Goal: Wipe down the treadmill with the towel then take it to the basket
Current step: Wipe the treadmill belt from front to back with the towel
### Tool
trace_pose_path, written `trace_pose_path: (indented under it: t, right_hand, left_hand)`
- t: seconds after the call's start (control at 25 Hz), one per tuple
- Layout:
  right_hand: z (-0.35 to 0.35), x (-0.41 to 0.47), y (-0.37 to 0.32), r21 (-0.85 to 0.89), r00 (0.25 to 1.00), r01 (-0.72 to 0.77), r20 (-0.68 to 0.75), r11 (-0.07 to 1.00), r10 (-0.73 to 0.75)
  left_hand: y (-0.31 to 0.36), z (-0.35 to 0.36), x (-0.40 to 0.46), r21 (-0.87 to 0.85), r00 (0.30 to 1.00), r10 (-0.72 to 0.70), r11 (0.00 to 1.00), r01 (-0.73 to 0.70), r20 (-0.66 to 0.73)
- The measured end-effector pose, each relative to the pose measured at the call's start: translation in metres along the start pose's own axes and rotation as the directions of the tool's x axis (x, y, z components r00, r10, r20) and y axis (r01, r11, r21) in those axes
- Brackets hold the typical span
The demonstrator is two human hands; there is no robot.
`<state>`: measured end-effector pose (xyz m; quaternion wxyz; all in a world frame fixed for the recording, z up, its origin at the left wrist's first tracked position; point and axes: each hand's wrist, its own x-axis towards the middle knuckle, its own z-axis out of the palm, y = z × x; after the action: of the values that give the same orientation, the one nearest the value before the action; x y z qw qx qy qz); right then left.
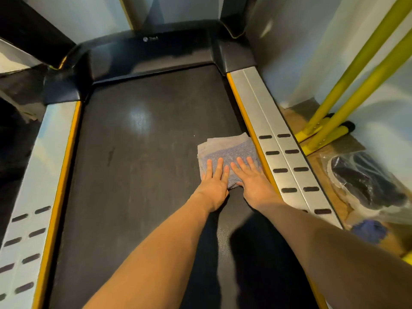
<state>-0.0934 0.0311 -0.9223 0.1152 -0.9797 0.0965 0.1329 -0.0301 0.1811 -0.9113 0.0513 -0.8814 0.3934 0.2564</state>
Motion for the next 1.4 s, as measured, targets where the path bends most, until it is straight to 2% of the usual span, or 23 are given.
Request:
trace_pose_path:
  t: [0.28,0.48,0.72,0.84,0.96,1.12,1.32,1.4]
  right_hand:
    - [0.010,-0.044,-0.010,0.057,0.997,-0.076,0.024,0.996,0.074]
    - [0.007,-0.079,-0.026,-0.013,0.964,-0.161,0.212,0.987,0.161]
    - [0.033,-0.084,-0.007,0.069,0.995,-0.090,0.053,0.994,0.087]
    - [0.036,-0.085,-0.002,0.077,0.999,-0.035,0.039,0.996,0.032]
    - [0.029,-0.093,0.001,0.114,1.000,0.021,-0.023,0.993,-0.018]
    - [0.040,-0.110,0.014,0.101,0.995,0.088,-0.049,0.991,-0.084]
    - [0.057,-0.135,0.015,0.114,0.986,0.056,-0.165,0.992,-0.036]
    - [0.055,-0.135,0.011,0.094,0.985,0.048,-0.168,0.994,-0.031]
  left_hand:
    - [0.009,0.021,-0.027,0.072,0.994,0.086,0.994,-0.081,-0.064]
    - [0.019,0.055,-0.047,0.073,0.986,0.144,0.988,-0.138,-0.081]
    - [0.032,0.056,-0.050,0.047,0.991,0.078,0.996,-0.073,-0.109]
    - [0.036,0.056,-0.053,0.049,0.995,0.036,0.998,-0.031,-0.092]
    - [0.045,0.059,-0.056,0.045,0.990,-0.005,0.999,0.011,-0.138]
    - [0.060,0.088,-0.062,0.031,0.988,-0.011,0.999,0.016,-0.153]
    - [0.066,0.115,-0.060,0.117,0.970,0.030,0.993,-0.002,-0.240]
    - [0.067,0.114,-0.059,0.119,0.969,0.023,0.993,0.007,-0.246]
